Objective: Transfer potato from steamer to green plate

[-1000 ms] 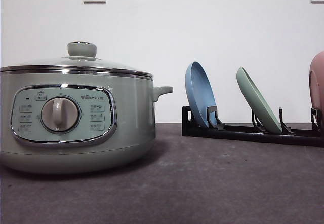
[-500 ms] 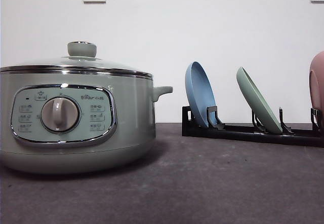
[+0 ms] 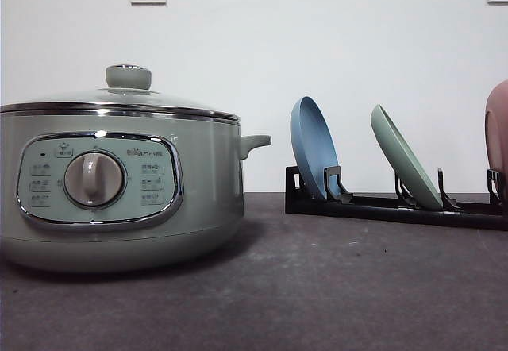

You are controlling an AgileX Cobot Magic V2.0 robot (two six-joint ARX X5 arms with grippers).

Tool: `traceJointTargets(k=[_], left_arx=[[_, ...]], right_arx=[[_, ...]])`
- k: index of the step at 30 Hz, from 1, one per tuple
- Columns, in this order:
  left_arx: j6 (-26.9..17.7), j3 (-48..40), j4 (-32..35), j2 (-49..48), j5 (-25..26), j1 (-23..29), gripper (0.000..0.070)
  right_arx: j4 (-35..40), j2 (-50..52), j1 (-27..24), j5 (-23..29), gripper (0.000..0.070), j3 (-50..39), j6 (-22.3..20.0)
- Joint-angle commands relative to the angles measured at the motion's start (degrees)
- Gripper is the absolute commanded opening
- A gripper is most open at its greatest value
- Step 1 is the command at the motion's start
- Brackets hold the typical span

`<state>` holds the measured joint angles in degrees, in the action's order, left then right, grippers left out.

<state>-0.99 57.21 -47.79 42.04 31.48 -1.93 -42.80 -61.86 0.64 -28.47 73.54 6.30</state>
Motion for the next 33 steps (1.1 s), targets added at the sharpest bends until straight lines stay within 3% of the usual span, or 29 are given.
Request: traceJointTargets(k=[1, 15, 33], left_arx=[[-0.92, 1.38, 0.7, 0.26, 0.28, -0.07, 0.0561], [-0.93, 1.38, 0.68, 0.26, 0.28, -0.07, 0.056], [-0.92, 1.38, 0.66, 0.26, 0.27, -0.07, 0.056]], right_arx=[[0.73, -3.76, 0.04, 0.02, 0.0546, 3.82, 0.8], [1.19, -29.1, 0.79, 0.77, 0.0546, 23.31, 0.8], [9.35, -45.73, 5.67, 9.39, 0.0507, 24.56, 0.81]])
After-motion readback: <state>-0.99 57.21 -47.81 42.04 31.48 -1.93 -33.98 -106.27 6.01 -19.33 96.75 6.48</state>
